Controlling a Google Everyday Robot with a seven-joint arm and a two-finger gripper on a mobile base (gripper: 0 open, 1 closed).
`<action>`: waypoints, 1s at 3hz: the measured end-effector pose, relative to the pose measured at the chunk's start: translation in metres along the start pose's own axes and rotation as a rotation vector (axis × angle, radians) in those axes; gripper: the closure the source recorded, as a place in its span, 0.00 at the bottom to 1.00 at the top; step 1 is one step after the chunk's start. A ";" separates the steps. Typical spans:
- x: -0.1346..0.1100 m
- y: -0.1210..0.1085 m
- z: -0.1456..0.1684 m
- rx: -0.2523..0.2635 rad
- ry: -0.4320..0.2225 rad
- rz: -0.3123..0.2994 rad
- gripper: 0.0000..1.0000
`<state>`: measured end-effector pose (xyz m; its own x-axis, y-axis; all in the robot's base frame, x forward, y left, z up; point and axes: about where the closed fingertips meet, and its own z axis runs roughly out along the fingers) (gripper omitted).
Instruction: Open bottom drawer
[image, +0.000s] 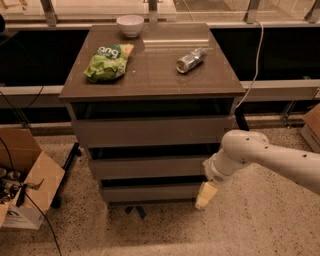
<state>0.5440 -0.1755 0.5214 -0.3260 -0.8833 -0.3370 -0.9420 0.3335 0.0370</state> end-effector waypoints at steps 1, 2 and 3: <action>-0.006 -0.015 0.042 0.000 -0.043 -0.075 0.00; -0.002 -0.031 0.075 -0.019 -0.067 -0.143 0.00; -0.002 -0.034 0.079 -0.019 -0.071 -0.153 0.00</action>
Offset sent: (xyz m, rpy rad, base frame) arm 0.0612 0.0152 -0.1064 0.0839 -0.0809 0.2237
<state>0.5827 -0.1591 0.4464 -0.1724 -0.8974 -0.4061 -0.9818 0.1897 -0.0024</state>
